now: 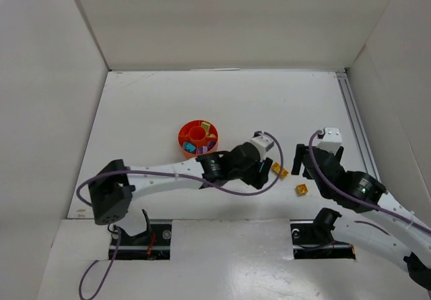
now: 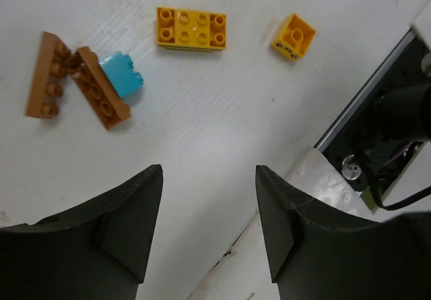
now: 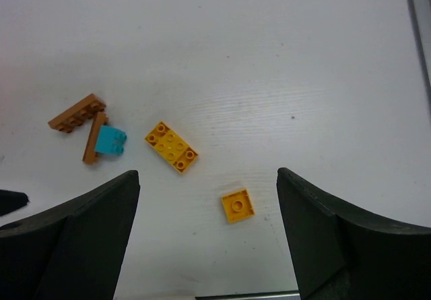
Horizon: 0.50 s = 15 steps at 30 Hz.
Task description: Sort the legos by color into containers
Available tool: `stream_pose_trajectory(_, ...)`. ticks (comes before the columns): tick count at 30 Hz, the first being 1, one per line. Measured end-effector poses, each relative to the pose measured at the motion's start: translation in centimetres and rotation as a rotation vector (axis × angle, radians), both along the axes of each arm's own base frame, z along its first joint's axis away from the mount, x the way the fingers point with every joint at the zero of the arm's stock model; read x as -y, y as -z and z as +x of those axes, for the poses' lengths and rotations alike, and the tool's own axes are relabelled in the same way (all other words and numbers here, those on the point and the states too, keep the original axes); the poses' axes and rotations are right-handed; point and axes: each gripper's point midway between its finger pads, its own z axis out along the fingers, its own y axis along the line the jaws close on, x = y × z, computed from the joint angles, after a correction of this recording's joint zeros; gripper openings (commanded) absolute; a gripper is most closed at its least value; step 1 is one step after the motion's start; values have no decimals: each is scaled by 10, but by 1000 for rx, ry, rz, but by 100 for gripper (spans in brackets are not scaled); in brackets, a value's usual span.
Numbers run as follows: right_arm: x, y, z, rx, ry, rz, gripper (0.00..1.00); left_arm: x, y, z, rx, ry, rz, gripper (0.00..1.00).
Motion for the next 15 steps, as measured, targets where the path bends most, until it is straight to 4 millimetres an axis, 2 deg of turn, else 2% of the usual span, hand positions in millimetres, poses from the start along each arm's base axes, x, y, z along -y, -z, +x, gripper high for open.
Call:
stream_pose_trajectory(3,20,-1,-8,4,66,25,87,17,29,-12,-28,66,68,52)
stream_pose_trajectory(7,32,-6,-16,30,91,68,87,23,59,-15,-77,80,117,52)
stream_pose_trajectory(10,35,-5,-19,28,97,71,87,29,75,-9,-110,34,133,54)
stream_pose_trajectory(15,35,-4,-19,23,100,68,87,39,103,10,-155,-74,156,47)
